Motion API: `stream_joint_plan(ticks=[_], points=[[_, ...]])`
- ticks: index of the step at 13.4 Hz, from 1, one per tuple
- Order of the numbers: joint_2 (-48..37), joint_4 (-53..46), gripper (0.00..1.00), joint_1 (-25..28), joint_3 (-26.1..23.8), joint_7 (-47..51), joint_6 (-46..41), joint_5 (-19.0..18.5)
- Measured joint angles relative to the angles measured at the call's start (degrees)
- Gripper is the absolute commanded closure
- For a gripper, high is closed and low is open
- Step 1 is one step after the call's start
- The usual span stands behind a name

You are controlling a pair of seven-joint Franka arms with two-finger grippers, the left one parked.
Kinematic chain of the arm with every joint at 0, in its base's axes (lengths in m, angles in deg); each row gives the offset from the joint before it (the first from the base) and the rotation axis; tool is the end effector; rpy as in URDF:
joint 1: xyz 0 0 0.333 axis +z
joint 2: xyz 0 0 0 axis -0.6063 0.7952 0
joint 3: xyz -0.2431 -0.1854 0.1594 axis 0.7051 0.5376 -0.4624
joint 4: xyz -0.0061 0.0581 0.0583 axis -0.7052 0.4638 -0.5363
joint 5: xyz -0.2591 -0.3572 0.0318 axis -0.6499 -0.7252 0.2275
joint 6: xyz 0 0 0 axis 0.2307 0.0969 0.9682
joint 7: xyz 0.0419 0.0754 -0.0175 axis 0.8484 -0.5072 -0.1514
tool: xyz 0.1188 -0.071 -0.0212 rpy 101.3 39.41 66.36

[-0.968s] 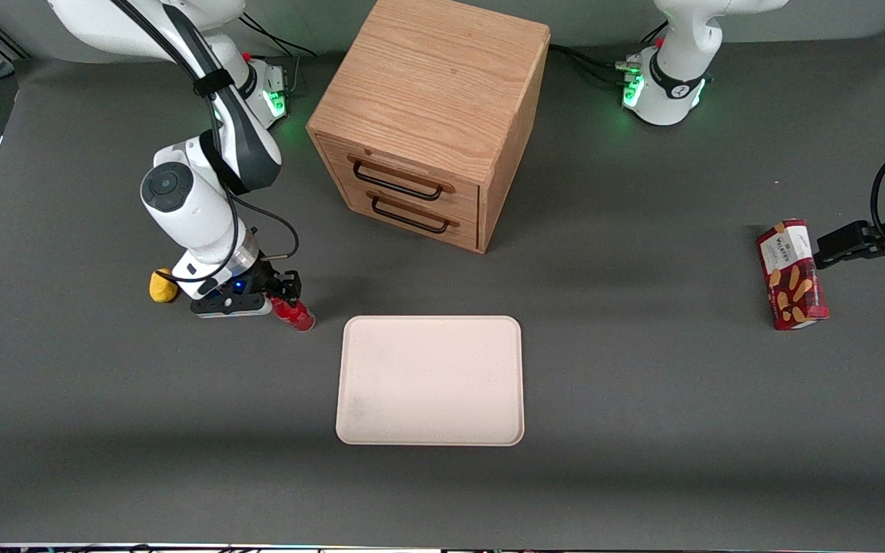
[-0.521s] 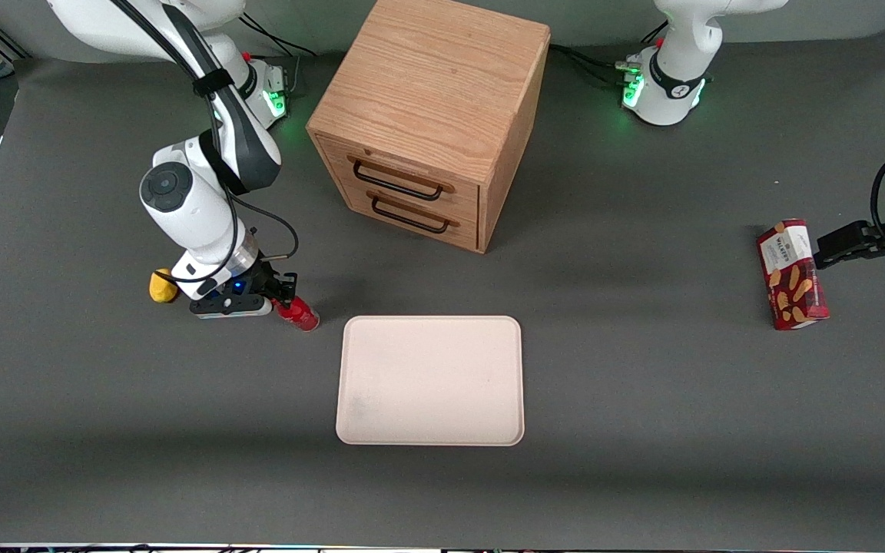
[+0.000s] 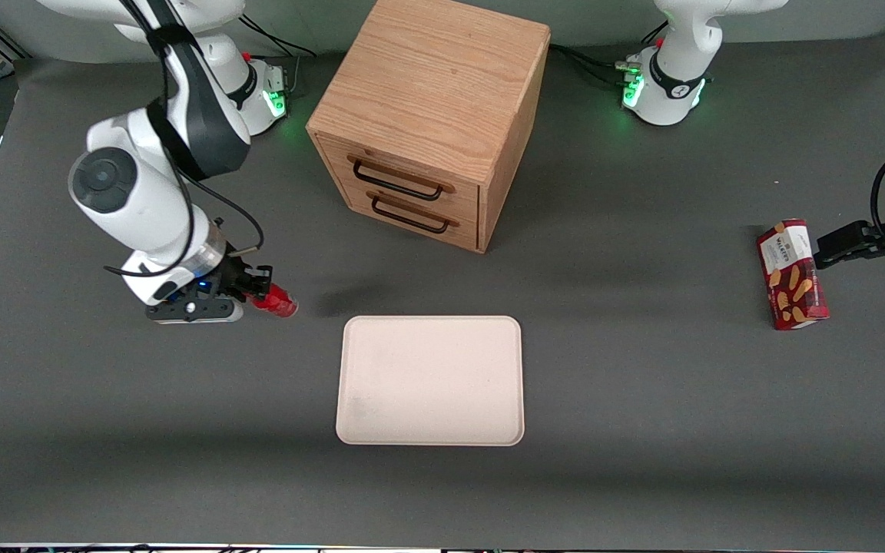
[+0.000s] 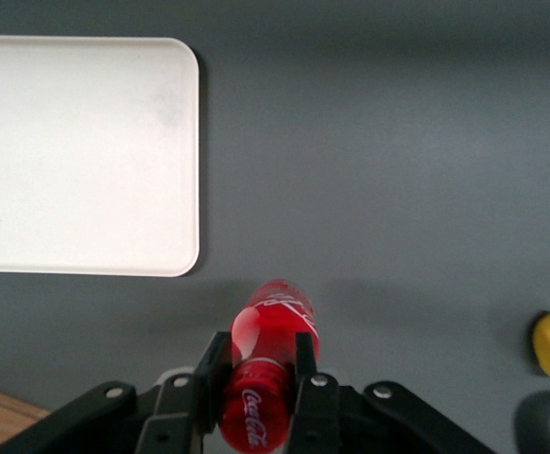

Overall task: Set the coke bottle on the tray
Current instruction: 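Lift the bottle with the right gripper and carry it toward the tray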

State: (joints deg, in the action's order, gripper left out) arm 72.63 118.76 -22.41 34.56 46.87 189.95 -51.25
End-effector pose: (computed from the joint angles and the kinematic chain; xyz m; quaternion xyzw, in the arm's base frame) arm 0.6376 0.1989 0.4384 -0.9999 0.0062 -0.0108 0.0008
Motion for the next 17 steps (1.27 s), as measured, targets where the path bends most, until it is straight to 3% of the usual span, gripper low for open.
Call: stream_joint_plan(ticks=[7,11,17], points=[[-0.46,-19.1,1.0,-0.7,0.04,0.0,-21.63,0.0],[2.66,-24.96,1.0,-1.0,-0.13,0.0,-23.72,0.0],[18.09,-41.1,1.0,1.45,-0.65,0.33,-24.99,0.02]])
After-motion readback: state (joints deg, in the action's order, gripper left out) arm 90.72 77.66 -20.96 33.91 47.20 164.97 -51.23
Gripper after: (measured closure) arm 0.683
